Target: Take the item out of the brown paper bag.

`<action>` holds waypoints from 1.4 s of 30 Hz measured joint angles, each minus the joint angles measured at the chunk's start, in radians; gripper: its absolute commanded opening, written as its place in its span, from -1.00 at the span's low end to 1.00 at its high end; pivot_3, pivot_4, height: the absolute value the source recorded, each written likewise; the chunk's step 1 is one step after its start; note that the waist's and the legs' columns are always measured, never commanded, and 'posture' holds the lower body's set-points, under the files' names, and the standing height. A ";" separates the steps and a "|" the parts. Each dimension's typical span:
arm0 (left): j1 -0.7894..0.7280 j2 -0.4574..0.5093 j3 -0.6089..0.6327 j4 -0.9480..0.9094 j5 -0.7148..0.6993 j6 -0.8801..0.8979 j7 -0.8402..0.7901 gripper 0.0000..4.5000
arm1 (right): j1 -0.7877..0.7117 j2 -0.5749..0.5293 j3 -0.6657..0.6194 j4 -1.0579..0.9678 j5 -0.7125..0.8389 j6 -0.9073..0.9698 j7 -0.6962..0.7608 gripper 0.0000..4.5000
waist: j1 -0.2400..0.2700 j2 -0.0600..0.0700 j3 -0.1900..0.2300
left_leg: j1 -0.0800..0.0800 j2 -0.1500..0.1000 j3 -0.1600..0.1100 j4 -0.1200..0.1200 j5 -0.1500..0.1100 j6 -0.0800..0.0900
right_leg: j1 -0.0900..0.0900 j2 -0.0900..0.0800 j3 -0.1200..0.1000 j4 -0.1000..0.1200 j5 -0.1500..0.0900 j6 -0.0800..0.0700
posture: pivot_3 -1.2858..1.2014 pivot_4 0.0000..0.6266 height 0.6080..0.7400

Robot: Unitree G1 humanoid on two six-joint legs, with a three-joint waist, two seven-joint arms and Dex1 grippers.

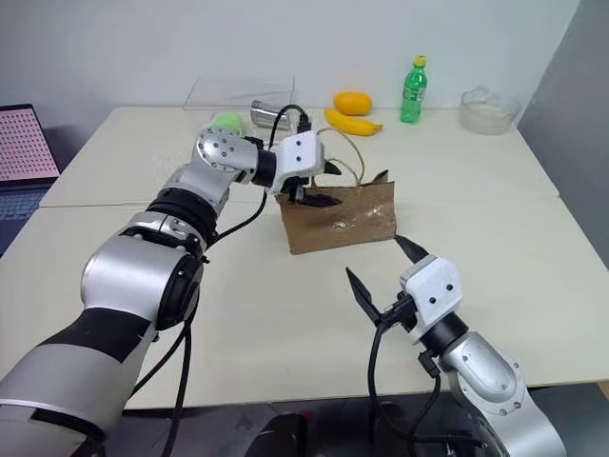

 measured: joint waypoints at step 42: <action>0.715 0.115 0.035 -0.668 -0.311 0.393 0.079 -1.00 | -0.110 -0.045 -0.038 0.023 0.042 0.065 0.100 1.00 | 0.007 0.001 -0.002 | 0.002 0.001 0.000 0.007 0.000 0.000 | 0.000 0.001 0.001 0.010 0.002 -0.004 | 0.03 -0.52 1.00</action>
